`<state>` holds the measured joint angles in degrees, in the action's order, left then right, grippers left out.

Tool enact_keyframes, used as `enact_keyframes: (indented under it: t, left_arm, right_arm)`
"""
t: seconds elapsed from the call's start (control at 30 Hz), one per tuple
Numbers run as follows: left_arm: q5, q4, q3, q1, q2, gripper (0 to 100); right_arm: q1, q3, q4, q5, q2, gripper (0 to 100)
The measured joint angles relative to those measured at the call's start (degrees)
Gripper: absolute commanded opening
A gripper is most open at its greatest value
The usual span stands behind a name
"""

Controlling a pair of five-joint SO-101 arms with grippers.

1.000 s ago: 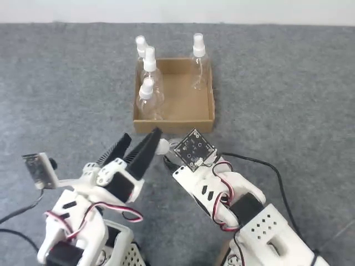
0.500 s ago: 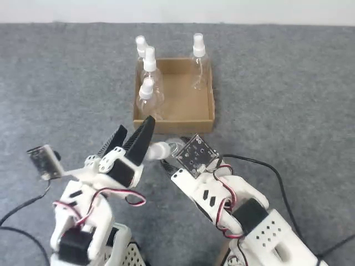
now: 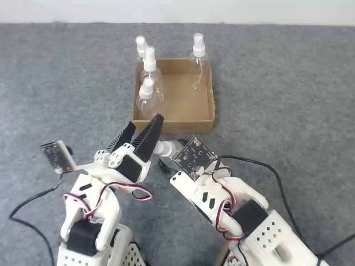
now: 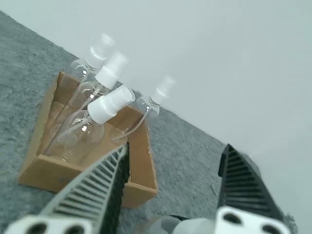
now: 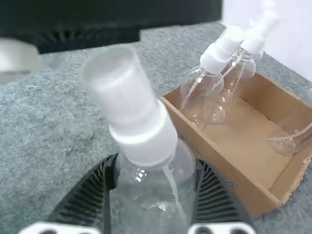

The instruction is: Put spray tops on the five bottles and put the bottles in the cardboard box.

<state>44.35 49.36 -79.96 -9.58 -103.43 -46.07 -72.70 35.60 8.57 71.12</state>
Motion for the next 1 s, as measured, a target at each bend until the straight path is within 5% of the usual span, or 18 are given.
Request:
enact_keyframes:
  t: [0.8,1.0]
  left_arm:
    - [-2.02,-0.35,-3.08,-2.02,0.00,28]
    - [-0.44,-0.35,-2.11,2.55,0.00,28]
  right_arm:
    - [-4.92,-0.09,3.69,2.55,0.35,0.6]
    - [-5.10,-0.09,3.69,2.99,0.35,0.6]
